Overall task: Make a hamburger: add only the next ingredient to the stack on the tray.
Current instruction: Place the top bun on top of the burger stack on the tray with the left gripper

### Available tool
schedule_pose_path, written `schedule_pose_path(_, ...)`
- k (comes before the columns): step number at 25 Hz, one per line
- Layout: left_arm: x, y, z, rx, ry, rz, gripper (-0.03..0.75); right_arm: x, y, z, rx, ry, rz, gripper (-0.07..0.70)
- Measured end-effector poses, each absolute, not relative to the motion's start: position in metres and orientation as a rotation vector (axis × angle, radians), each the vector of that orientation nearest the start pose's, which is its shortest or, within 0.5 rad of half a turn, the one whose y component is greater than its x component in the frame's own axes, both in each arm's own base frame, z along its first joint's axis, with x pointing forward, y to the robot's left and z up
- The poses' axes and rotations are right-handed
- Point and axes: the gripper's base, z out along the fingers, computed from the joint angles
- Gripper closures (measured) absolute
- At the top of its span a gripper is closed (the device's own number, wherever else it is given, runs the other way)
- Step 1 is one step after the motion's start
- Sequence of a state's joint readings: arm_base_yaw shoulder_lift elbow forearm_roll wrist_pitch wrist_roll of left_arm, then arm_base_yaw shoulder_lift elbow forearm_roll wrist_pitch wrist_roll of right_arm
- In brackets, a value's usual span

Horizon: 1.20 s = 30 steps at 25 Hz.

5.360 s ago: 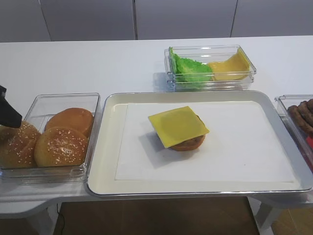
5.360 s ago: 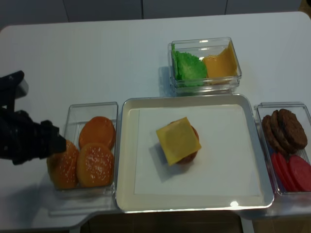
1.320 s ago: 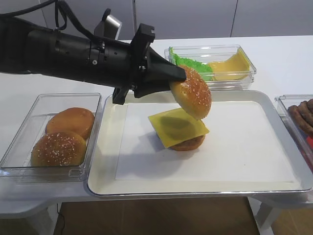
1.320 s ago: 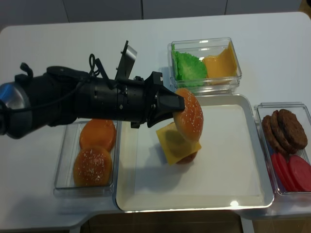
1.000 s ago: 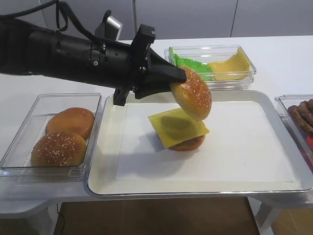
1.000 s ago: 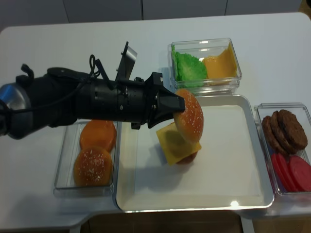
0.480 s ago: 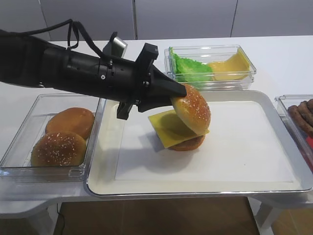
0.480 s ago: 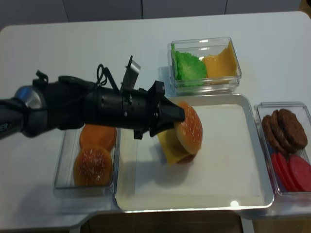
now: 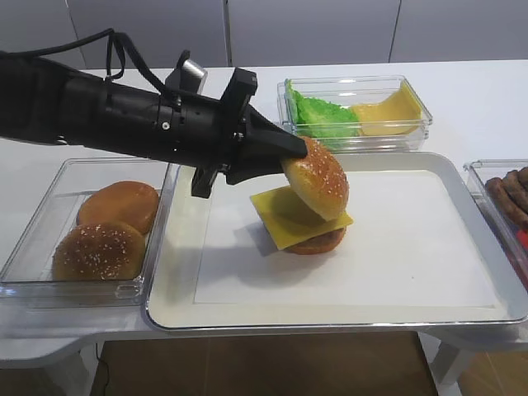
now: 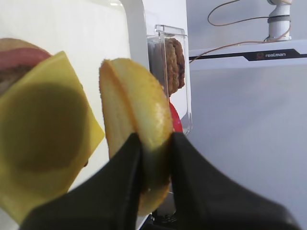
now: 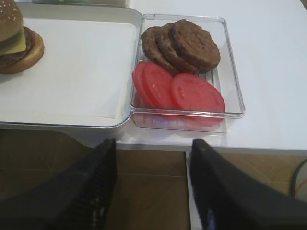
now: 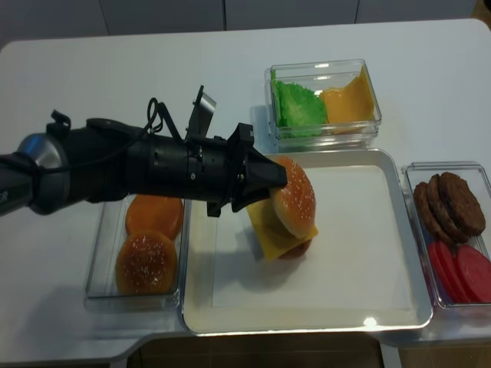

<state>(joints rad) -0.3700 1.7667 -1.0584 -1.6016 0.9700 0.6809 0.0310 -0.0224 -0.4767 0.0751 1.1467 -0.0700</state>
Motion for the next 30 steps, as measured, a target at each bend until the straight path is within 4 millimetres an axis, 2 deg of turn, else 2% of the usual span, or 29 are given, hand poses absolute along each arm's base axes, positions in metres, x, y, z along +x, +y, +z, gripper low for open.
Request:
schedule_pose_path(9,0.2997,-0.1970,0.2332,0.029,2.446,-1.704,0.584,-0.0098,0.0059,0.2641,-0.115,2.126,0.068,0.255)
schedule_pose_path(30,0.2965,-0.1955,0.2272,0.012,2.470,-1.697,0.568,-0.0098,0.0059,0.2641,-0.115,2.126,0.068,0.255)
